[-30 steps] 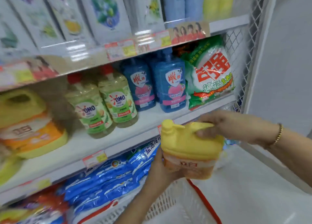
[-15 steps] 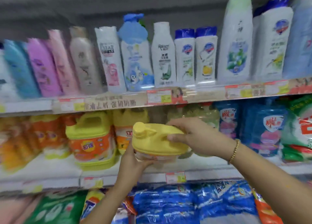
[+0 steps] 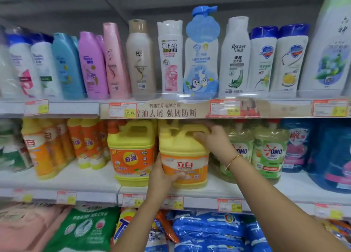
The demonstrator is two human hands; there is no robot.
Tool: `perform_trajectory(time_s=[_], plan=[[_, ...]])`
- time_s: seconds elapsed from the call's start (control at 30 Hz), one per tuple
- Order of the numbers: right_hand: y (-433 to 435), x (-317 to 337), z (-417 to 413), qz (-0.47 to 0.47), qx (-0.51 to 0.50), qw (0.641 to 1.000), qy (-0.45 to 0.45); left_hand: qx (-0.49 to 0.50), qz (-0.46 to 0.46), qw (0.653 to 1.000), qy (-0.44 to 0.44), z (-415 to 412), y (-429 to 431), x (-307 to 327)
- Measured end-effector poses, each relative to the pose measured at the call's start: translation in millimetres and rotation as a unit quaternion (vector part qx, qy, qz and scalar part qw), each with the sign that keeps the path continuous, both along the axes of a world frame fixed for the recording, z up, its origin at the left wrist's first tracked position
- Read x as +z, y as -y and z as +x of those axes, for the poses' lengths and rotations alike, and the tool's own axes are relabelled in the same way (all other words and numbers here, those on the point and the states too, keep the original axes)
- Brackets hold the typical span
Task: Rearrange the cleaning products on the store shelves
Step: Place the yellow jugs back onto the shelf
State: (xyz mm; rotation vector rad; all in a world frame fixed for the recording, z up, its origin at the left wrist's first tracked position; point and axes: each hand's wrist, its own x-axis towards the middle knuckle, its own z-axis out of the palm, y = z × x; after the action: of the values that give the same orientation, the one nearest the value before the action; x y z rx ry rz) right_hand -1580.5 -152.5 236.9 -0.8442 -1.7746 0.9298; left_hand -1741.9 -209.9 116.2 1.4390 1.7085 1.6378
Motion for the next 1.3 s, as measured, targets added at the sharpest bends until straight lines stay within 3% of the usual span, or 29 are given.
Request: perform_trajectory(time_s=[0.07,0.13,0.27,0.37,0.53,0.87,1.3], plan=[[-3.3,-12.7,2.7,-0.024,0.002,0.998,-0.06,0.039,0.014,0.999,-0.017,3.4,0.7,-0.9],[-6.3,-33.7,8.0,-0.07,0.023,0.995,-0.067,0.096,0.032,0.994,-0.04,2.7,7.6,0.2],[-4.6,-82.7,10.0,-0.176,0.041,0.981,0.064,0.228,0.082,0.965,-0.1,-22.6,22.7,-5.9],[-2.9,-104.7,2.7,-0.184,0.029,0.979,0.079,0.291,0.061,0.952,-0.072,-49.3,26.1,-9.2],[-7.6,-114.3,-1.3,-0.187,0.032,0.98,0.06,0.231,0.006,0.973,0.005,-87.8,26.6,-14.9],[-9.5,-113.1,-12.1,-0.185,0.029,0.981,0.05,0.184,-0.05,0.981,0.042,-109.8,26.7,-23.9],[-19.7,-116.1,-21.5,-0.196,0.024,0.978,0.069,0.154,-0.043,0.985,0.063,-111.5,31.7,-22.8]])
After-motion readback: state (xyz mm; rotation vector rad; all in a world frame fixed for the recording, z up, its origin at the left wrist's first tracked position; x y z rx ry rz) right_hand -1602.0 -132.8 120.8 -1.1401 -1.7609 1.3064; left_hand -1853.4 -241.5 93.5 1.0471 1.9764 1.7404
